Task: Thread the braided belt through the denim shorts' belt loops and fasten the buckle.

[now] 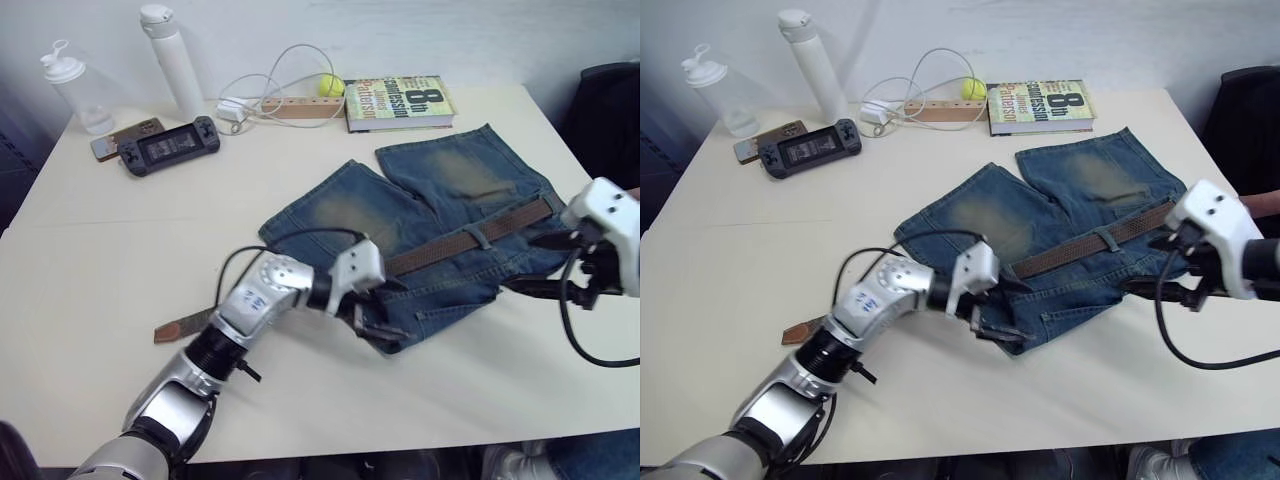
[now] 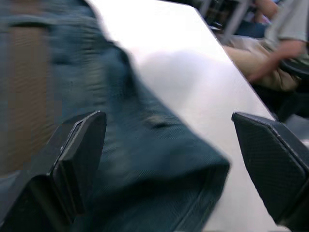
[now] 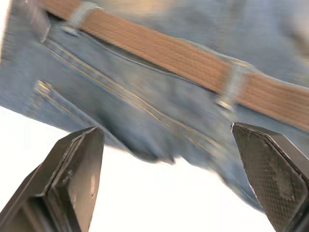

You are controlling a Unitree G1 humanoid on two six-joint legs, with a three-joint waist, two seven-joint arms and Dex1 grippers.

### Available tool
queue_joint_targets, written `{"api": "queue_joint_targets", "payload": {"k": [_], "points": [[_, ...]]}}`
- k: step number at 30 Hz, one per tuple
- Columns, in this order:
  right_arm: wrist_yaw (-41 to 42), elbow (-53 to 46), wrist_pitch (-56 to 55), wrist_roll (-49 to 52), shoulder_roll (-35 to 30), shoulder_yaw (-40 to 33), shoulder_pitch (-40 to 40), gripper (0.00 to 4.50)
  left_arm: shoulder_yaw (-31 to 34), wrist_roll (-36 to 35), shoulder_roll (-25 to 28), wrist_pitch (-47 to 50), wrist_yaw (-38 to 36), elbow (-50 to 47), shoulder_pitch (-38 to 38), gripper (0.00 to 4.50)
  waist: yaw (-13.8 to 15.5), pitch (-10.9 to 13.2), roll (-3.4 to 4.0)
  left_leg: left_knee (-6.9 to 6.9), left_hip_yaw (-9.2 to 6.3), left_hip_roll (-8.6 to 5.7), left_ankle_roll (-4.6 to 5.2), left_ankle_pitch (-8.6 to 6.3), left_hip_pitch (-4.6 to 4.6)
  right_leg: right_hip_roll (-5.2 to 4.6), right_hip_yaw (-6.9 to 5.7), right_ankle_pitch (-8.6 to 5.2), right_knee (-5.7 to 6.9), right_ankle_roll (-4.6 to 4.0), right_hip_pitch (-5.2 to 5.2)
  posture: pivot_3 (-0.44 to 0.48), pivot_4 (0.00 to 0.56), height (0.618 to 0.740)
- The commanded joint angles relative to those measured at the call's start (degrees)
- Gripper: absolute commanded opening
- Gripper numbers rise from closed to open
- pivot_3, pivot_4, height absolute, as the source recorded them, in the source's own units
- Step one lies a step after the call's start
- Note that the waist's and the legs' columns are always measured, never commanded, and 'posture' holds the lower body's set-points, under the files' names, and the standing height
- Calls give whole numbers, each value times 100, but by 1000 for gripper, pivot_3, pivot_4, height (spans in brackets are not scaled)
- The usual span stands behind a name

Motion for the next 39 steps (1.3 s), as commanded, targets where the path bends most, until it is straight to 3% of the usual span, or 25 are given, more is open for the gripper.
{"api": "queue_joint_targets", "payload": {"k": [1,6,10,14,16,19,23,26,31,35,37,39], "points": [[-1,-645,440,-220,51,-1130,719,4451,-266,411,-304,-360,-239,355,-239,4500,13,0,-3,2,0,0,-2,6,0,0,2,8,2,0,0,0,150,740],[-8,-1443,877,-361,343,-2125,1664,4451,-649,1590,-840,-1099,461,1582,-598,4500,96,1,-5,3,18,-5,1,14,7,-3,17,20,6,8,2,0,150,740],[-23,-1914,1264,-181,446,-2505,1766,4500,-835,2340,-843,-2226,775,2199,-633,3400,136,3,-9,0,24,-5,3,13,7,-2,24,21,3,10,-1,0,150,740],[5,-2032,1079,-170,415,-2492,1894,4500,-633,2316,-625,-2615,476,2225,-414,1726,148,1,-24,1,24,-5,3,13,15,-2,24,24,1,13,6,0,150,740],[-47,-1901,979,-152,356,-2306,1878,4500,-323,1869,-155,-2450,-161,1614,-109,844,97,2,-28,-1,27,-3,3,13,21,0,27,24,2,13,9,0,150,740],[-128,-1728,983,116,402,-1929,1640,4500,72,1633,768,-2299,-770,815,228,216,-14,3,-29,-8,30,5,-1,13,26,6,27,22,14,7,-1,0,150,740],[-470,-1521,655,291,542,-1034,1142,4500,703,1265,1978,-2529,-1490,617,551,204,-125,2,-28,-6,29,7,-6,10,42,7,20,23,32,-10,-6,0,150,740],[-675,-1311,398,426,716,-271,625,4500,1432,672,2721,-3102,-2289,1330,733,203,-188,2,-28,-7,25,8,-9,10,43,7,16,22,33,-14,-7,0,150,740],[-915,-922,57,459,928,687,-71,4500,2008,577,3339,-3830,-2735,2388,1004,197,-201,2,-27,-9,24,6,-8,9,36,0,-1,21,26,-18,-15,0,150,740],[-988,-657,84,555,1004,1012,-335,4500,2381,437,3534,-3704,-2621,2131,1555,196,-194,2,-27,-8,25,4,0,5,35,-4,-1,22,24,-18,-13,0,150,740],[-986,-588,80,677,1082,1067,-378,4500,2631,134,3556,-3261,-2534,1747,1872,1246,-207,2,-27,-8,26,4,1,4,35,-4,0,22,24,-18,-14,0,150,740],[-1016,-512,155,809,1168,1102,-436,4500,2814,-147,3625,-2712,-2567,1415,2109,1984,-208,2,-27,-8,27,5,1,4,36,-3,1,21,27,-18,-14,0,150,740]]}}
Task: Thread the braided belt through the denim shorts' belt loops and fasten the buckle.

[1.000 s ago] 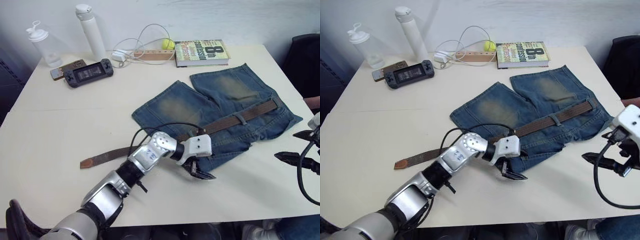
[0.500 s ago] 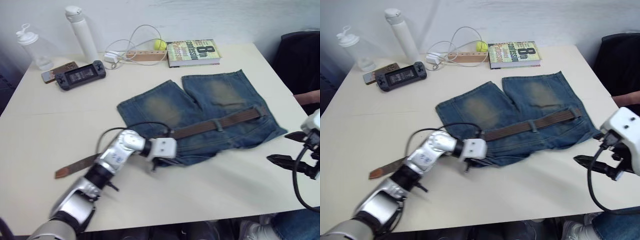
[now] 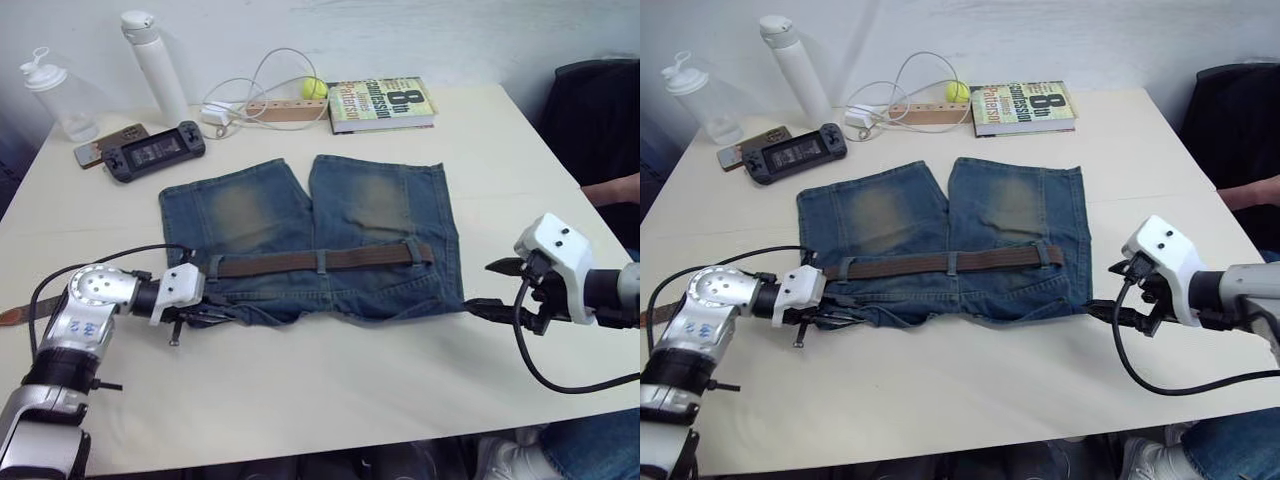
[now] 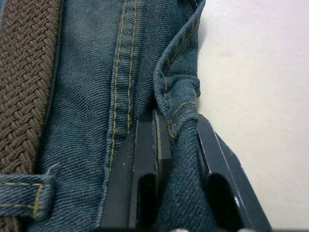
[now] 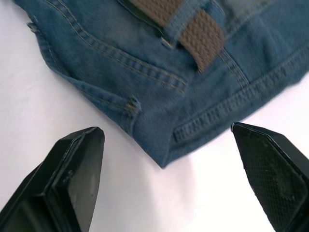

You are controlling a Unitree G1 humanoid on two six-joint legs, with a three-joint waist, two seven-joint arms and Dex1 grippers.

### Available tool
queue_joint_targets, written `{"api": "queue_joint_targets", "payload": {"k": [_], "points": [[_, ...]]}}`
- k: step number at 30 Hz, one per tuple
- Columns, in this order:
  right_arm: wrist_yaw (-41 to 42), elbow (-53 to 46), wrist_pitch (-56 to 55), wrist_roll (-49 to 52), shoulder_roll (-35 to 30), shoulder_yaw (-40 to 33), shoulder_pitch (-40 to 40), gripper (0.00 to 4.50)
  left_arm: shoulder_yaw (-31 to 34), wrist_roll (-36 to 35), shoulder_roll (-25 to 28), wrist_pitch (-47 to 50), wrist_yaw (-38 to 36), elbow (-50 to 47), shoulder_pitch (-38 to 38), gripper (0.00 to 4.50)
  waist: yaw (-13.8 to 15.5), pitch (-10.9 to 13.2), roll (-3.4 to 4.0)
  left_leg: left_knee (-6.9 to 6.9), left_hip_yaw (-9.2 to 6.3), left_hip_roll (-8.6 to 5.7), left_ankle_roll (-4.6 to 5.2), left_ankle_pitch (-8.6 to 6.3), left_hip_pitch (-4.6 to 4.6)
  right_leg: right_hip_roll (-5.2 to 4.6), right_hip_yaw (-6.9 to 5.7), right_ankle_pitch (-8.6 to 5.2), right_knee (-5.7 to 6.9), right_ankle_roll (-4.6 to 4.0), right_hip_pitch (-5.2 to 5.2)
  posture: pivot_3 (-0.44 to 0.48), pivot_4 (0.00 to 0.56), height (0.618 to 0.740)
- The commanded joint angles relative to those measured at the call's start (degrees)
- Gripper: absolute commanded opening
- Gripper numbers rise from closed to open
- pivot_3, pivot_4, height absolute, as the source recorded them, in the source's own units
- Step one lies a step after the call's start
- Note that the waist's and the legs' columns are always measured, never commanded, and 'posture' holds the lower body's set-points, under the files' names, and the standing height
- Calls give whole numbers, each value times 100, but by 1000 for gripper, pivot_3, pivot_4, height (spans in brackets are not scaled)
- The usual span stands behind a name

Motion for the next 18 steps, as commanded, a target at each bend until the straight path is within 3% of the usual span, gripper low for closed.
{"api": "queue_joint_targets", "payload": {"k": [1,5,6,10,12,14,18], "points": [[-38,136,162,342,163,-24,-216,4500,415,-410,245,940,16,-386,391,2535,-2,0,0,0,-1,0,0,0,-1,0,-1,0,1,0,0,0,150,740],[48,408,159,466,183,76,-364,4500,1099,-833,485,1744,266,-280,255,4332,17,0,0,3,-2,0,0,0,-1,0,-2,1,6,-2,-1,0,150,740],[69,617,134,494,227,111,-523,4500,1323,-1137,654,2422,278,-328,219,4472,22,0,-1,4,-4,0,0,0,-1,0,-3,1,6,-2,-1,0,150,740],[-4,1589,-13,542,708,358,-1323,4500,1671,-2135,950,4762,365,-900,192,4472,-18,1,-1,3,-2,-2,6,-3,-5,-1,-1,1,12,-1,-1,0,150,740],[-259,2335,-225,329,1218,576,-1878,4500,1879,-2383,528,5602,1307,-813,-440,4472,-2,2,2,3,-2,-5,8,-4,-2,-4,0,2,19,0,2,0,150,740],[-648,3131,-544,-42,1668,762,-2405,4500,1986,-2401,132,6170,2114,-546,-1090,4472,45,0,-2,16,-8,-10,6,-3,-6,-7,-8,2,11,1,1,0,150,740],[-754,4172,-770,-249,2088,910,-3040,4500,1749,-1979,-160,6490,2719,-21,-1671,4472,-28,-1,-5,17,-12,-14,1,0,-9,-8,-11,3,55,1,-13,0,150,740]]}}
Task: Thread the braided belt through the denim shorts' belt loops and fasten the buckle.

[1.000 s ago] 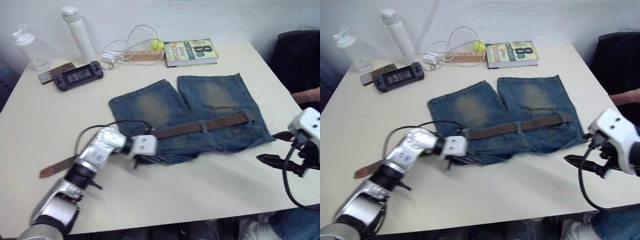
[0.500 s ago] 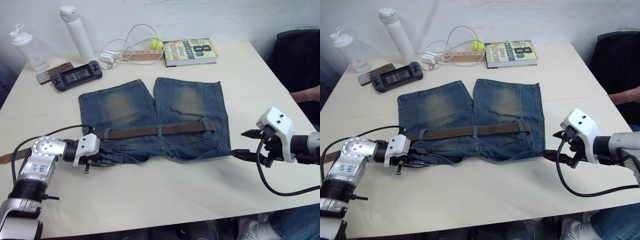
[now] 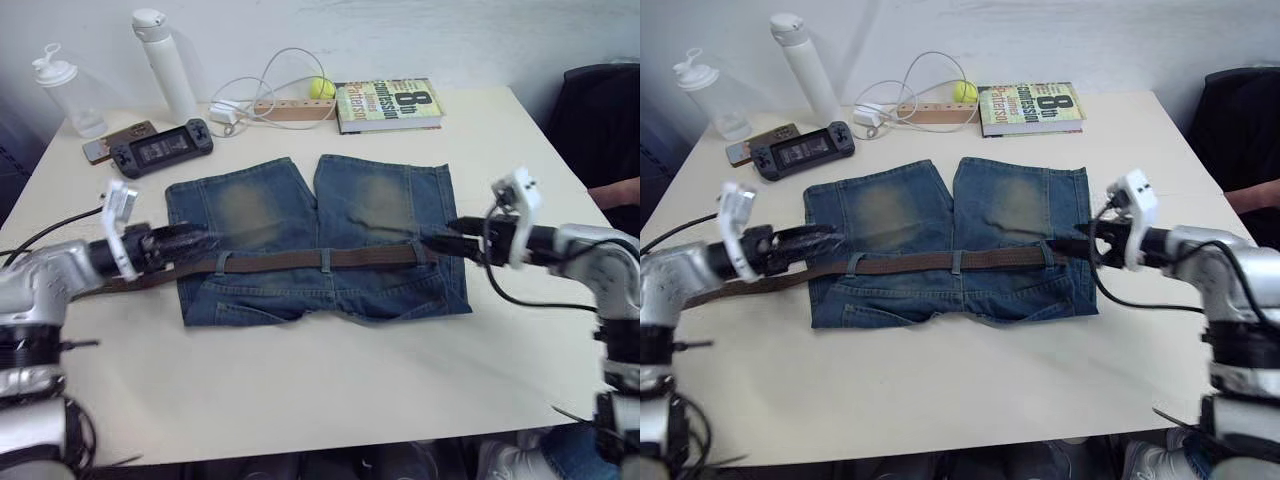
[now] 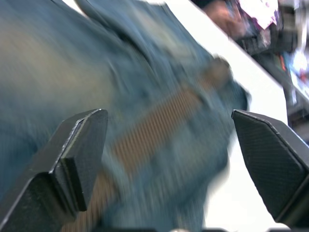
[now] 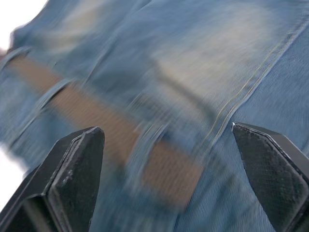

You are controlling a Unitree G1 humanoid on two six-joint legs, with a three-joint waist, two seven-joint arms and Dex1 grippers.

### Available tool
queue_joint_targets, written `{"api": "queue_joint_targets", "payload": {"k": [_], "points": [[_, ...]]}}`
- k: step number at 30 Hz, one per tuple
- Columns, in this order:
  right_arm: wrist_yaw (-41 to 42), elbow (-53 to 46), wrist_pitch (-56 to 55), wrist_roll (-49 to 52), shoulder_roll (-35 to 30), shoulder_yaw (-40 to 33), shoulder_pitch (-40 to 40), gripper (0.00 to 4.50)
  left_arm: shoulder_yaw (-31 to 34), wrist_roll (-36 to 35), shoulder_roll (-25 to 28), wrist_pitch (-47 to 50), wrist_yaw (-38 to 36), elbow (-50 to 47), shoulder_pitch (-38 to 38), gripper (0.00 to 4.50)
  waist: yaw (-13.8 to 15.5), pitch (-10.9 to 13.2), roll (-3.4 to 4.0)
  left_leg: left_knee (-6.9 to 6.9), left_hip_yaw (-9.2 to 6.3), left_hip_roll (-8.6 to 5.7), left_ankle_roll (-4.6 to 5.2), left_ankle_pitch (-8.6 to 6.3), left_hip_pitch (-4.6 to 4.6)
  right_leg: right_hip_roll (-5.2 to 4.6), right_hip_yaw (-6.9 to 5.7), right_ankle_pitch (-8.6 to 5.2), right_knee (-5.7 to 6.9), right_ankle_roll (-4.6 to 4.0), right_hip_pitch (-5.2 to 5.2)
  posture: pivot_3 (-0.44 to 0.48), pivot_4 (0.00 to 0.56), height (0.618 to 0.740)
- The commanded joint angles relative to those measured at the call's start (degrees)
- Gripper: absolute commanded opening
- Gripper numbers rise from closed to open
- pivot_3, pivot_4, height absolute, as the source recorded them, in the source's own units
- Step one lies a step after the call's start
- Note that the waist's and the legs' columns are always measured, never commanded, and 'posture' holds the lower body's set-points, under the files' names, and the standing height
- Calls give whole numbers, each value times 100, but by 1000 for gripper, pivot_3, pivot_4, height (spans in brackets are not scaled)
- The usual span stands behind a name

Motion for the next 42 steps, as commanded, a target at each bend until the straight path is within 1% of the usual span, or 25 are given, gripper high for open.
{"api": "queue_joint_targets", "payload": {"k": [1,3,7,9,12,16,20,23,25,27,31,34,37,42], "points": [[83,652,-147,-96,99,2,-424,4500,-268,439,-7,155,368,395,-249,4472,-65,0,0,-3,2,-2,1,0,-1,-1,-6,0,1,0,-7,0,150,740],[309,841,-69,-87,174,175,-539,4500,-582,657,-30,200,315,499,-297,4472,-143,0,1,-7,-1,-3,3,-1,1,-2,-15,0,1,-1,-9,0,150,740],[618,973,-145,-197,184,460,-482,4500,-985,816,7,220,-88,405,-287,4472,-276,0,0,-5,-5,-5,12,-6,-2,-5,-27,0,-1,-1,-12,0,150,740],[801,1077,-292,-237,227,562,-436,4500,-1056,1003,19,73,-6,484,-269,4472,-298,0,0,-3,3,-8,12,-7,-2,-6,-23,0,-6,-1,-14,0,150,740],[1114,1062,-428,-246,237,684,-418,4500,-1098,1035,64,151,-155,447,-247,4472,-296,0,0,0,5,-7,9,-6,1,-4,-20,0,-6,-1,-16,0,150,740],[1325,953,-563,-168,295,616,-457,4500,-967,940,189,352,-262,201,-198,4472,-281,0,0,1,5,-7,4,-5,1,-4,-17,1,2,-2,-19,0,150,740],[1496,863,-543,-137,269,625,-467,4500,-739,811,509,622,-363,-7,-141,4472,-281,0,0,1,4,-8,5,-6,0,-4,-17,1,1,-2,-21,0,150,740],[1472,986,-659,-223,343,652,-488,4500,-604,810,686,678,-372,-72,-20,4472,-284,0,0,0,4,-8,5,-6,-1,-4,-16,1,0,-2,-22,0,150,740],[1471,1104,-723,-256,403,660,-537,4500,-506,1011,721,468,-151,258,-72,4472,-273,0,0,-1,3,-8,5,-6,0,-4,-16,1,0,-2,-22,0,150,740],[1458,1331,-828,-320,515,677,-647,4500,-473,1132,757,333,-99,534,-124,4472,-271,0,0,1,4,-8,5,-6,1,-4,-16,1,1,-3,-21,0,150,740],[1465,1724,-1047,-438,732,665,-868,4500,-557,1196,682,295,-144,543,-15,4472,-273,0,0,2,2,-9,5,-6,0,-5,-17,2,4,-3,-22,0,150,740],[1467,1900,-1178,-563,858,721,-940,4500,-676,1250,559,259,-144,340,188,4472,-279,-1,0,2,3,-10,5,-6,0,-6,-17,2,3,-4,-22,0,150,740],[1470,1904,-1212,-637,926,763,-897,4500,-734,1185,391,321,-113,83,309,4472,-264,0,0,2,-1,-10,5,-6,0,-6,-19,2,5,-4,-22,0,150,740],[1487,1809,-1173,-668,923,755,-799,4500,-649,1098,313,472,-82,-199,330,4472,-272,-1,0,11,-2,-12,5,-6,-1,-7,-19,2,9,-4,-20,0,150,740]]}}
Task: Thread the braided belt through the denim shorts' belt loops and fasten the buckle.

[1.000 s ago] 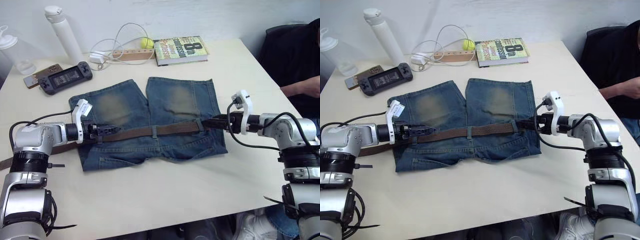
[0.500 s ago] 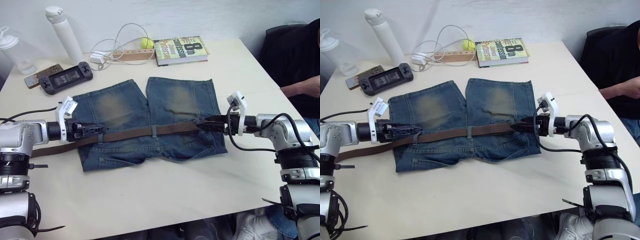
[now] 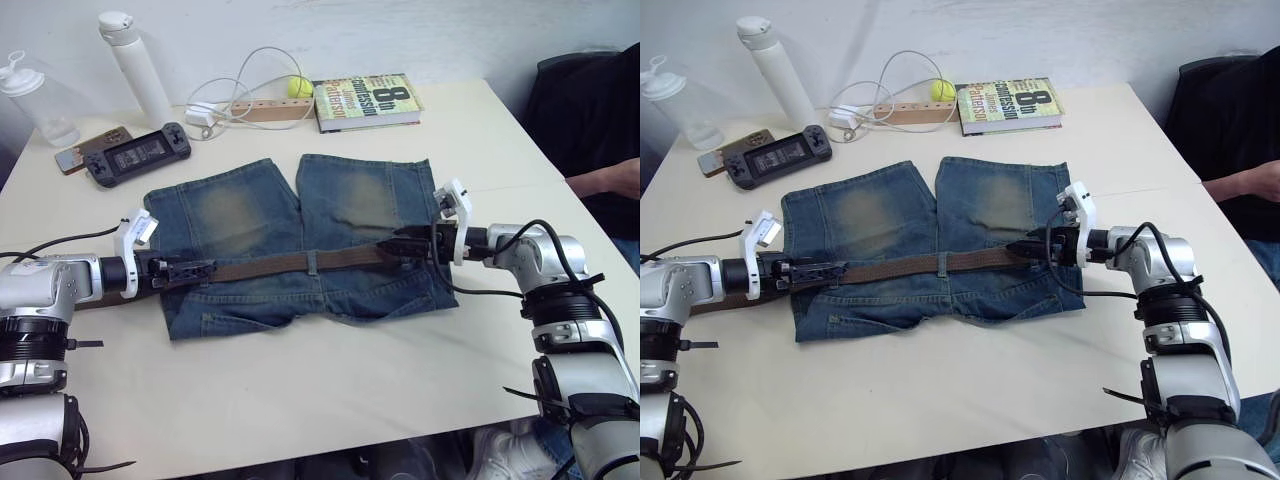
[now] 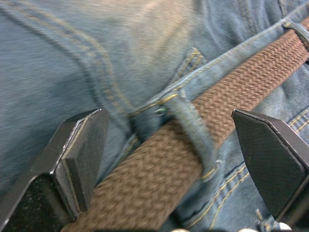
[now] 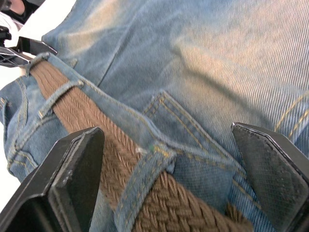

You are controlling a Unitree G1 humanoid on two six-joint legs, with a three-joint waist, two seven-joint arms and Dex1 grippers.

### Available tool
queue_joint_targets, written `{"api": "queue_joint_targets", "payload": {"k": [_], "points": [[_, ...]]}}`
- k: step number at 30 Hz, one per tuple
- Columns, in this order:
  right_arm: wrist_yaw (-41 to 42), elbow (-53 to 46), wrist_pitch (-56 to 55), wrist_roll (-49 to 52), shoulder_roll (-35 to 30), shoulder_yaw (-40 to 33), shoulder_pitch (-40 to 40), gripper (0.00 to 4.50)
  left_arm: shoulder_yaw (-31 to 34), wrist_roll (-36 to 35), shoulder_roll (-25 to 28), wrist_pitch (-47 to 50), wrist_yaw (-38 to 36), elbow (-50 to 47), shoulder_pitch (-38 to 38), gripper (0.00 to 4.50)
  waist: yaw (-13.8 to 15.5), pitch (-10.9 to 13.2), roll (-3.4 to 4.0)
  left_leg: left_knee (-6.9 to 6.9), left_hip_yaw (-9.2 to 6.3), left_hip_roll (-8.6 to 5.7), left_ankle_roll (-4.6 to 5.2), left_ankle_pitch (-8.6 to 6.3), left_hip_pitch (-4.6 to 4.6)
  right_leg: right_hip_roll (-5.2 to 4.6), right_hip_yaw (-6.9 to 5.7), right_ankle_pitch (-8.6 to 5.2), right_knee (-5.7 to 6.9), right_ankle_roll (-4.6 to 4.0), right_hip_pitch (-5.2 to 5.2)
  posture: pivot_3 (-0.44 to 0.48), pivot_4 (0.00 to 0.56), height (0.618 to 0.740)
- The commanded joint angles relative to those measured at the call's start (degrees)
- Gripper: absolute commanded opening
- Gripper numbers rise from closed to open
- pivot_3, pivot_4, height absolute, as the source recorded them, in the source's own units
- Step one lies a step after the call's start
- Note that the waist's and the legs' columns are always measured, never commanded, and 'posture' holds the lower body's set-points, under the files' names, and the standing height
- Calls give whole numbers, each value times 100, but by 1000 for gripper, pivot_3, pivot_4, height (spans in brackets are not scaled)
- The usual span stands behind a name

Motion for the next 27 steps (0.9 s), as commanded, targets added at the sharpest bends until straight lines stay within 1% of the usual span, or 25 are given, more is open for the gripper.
{"api": "queue_joint_targets", "payload": {"k": [1,11,14,16,17,18,19,20,21,25,26,27], "points": [[55,-190,-38,22,-27,-91,43,4500,92,-110,-4,121,5,-316,11,4472,-5,0,0,0,1,0,0,0,0,0,1,0,0,0,0,0,150,740],[-20,-233,-11,6,-8,-133,115,4500,-11,-191,123,393,-195,-710,232,4472,-10,0,0,-1,0,0,0,0,1,1,1,0,1,0,-1,0,150,740],[-37,-176,-22,-4,-3,-139,99,4500,3,-111,94,347,-131,-650,288,4472,-11,0,0,-1,1,0,0,0,1,1,1,0,1,0,-1,0,150,740],[-48,-155,-25,-7,4,-143,92,3954,12,-43,50,282,-54,-537,292,4500,-10,0,0,-1,1,0,0,0,1,0,1,0,0,0,-1,0,150,740],[-16,-177,-77,22,10,-172,102,3681,39,-44,27,277,-24,-500,288,4229,-10,0,0,-1,1,0,0,0,1,0,1,0,0,0,0,0,150,740],[10,-195,-115,45,14,-193,110,3307,58,-52,14,278,-10,-482,284,3927,-10,0,0,-1,1,0,0,0,1,0,1,0,0,0,0,0,150,740],[81,-283,-250,60,-1,-208,157,2857,83,-63,8,250,-17,-446,276,3644,-10,0,0,-1,1,0,0,0,1,0,1,0,0,0,0,0,150,740],[161,-379,-389,80,-18,-230,210,2366,114,-85,4,201,-48,-421,271,3191,-10,0,0,-1,1,0,0,0,1,1,1,0,0,0,-1,0,150,740],[213,-439,-483,89,-29,-240,245,2126,131,-99,3,164,-74,-404,267,2952,-10,0,0,-1,1,0,0,0,1,1,0,0,0,0,-1,0,150,740],[436,-899,-1286,-132,-204,-150,556,349,412,-322,-41,-87,-261,-522,274,1231,-6,0,0,-1,1,0,0,0,0,0,-1,0,0,0,-1,0,150,740],[532,-1122,-1576,-277,-337,-64,705,94,441,-394,43,-183,-468,-691,411,769,-2,0,0,-1,1,-1,0,0,0,0,0,0,0,0,-1,0,150,740],[620,-1383,-1977,-456,-480,12,865,97,470,-416,162,-418,-733,-871,601,460,1,0,0,0,0,-1,0,0,0,0,-1,0,0,0,-1,0,150,740]]}}
